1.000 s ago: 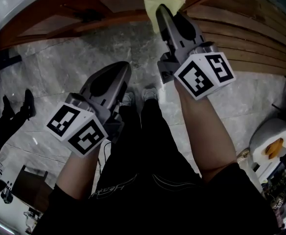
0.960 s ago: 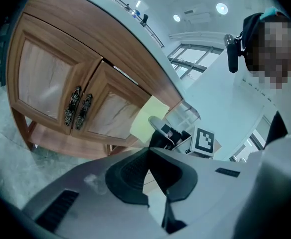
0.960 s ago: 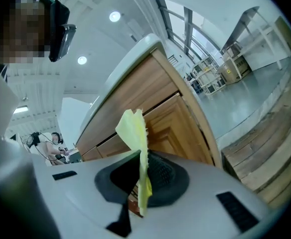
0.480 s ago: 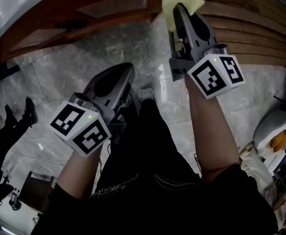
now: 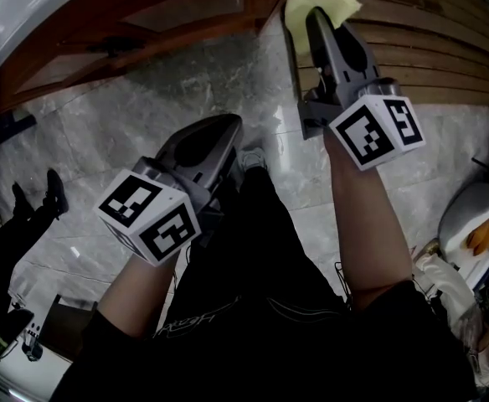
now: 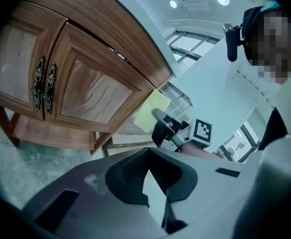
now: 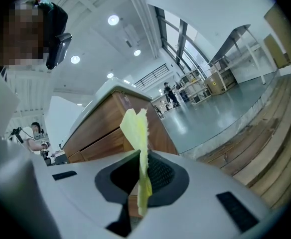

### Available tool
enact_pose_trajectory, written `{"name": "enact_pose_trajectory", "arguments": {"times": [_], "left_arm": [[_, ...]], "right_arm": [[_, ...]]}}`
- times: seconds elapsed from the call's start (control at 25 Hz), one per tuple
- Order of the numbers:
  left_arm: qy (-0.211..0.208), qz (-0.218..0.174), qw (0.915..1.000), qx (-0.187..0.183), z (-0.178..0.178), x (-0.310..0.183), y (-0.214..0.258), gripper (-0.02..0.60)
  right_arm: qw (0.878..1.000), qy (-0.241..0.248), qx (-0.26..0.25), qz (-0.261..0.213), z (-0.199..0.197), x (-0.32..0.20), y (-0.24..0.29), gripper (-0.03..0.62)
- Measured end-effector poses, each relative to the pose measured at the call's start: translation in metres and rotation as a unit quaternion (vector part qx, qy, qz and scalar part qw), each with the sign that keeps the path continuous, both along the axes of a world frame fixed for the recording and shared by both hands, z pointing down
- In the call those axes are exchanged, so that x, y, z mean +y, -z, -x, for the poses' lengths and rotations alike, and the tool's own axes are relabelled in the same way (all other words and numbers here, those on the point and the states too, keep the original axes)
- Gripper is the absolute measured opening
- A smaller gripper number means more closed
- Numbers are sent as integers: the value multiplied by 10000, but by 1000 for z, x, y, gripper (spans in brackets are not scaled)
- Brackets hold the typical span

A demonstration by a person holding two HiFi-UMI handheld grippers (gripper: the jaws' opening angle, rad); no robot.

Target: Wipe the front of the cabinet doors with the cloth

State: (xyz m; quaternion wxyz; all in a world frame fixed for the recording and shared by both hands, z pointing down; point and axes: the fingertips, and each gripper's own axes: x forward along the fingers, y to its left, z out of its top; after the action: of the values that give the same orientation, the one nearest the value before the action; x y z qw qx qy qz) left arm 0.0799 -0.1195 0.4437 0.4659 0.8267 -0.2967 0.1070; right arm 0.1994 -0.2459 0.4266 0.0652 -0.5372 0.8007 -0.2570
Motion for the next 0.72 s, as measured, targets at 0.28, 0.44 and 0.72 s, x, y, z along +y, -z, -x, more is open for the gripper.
{"name": "enact_pose_trajectory", "arguments": {"times": [0.28, 0.44, 0.72], "left_arm": [[58, 9, 10000, -79, 16, 6, -7, 6], [224, 86, 9997, -75, 40, 13, -17, 6], [750, 33, 9971, -142, 94, 7, -11, 6]], "right_arm": [[9995, 280, 35, 129, 20, 12, -8, 40], [9979, 603, 21, 214, 55, 24, -21, 41], [9890, 1431, 47, 382, 127, 38, -35, 41]]}}
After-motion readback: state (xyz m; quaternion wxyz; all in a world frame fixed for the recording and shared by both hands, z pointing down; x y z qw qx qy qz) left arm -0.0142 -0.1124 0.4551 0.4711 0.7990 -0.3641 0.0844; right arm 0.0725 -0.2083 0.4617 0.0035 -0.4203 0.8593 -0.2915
